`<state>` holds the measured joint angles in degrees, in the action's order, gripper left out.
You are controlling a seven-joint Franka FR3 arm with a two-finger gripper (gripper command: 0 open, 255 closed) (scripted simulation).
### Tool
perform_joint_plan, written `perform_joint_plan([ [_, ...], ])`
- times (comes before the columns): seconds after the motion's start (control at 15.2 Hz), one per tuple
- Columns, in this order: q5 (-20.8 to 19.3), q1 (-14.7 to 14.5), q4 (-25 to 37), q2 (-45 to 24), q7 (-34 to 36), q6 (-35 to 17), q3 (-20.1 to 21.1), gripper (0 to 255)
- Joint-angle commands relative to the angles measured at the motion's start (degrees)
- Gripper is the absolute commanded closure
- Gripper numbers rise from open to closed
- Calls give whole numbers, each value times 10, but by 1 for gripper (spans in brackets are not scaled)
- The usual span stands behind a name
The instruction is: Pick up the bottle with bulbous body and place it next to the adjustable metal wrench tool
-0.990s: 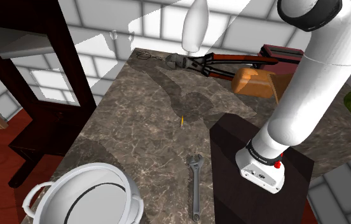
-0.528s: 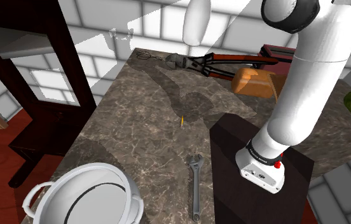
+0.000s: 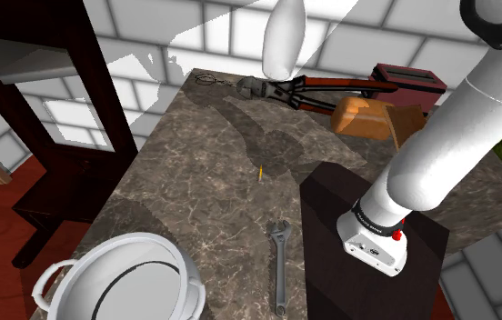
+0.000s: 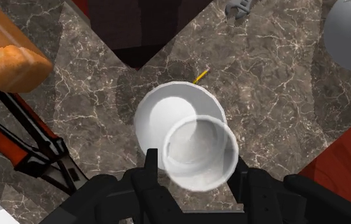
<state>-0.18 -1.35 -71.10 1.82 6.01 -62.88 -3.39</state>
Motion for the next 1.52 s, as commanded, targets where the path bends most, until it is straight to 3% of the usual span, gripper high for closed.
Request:
perform_joint_plan([
  [0.0, 1, -11, -36, 34, 24, -2, 12, 255],
  [0.66, 37, -58, -168, 160, 158, -11, 89, 255],
  [1.45, 113, -103, -219, 231, 332, -8, 201, 255],
])
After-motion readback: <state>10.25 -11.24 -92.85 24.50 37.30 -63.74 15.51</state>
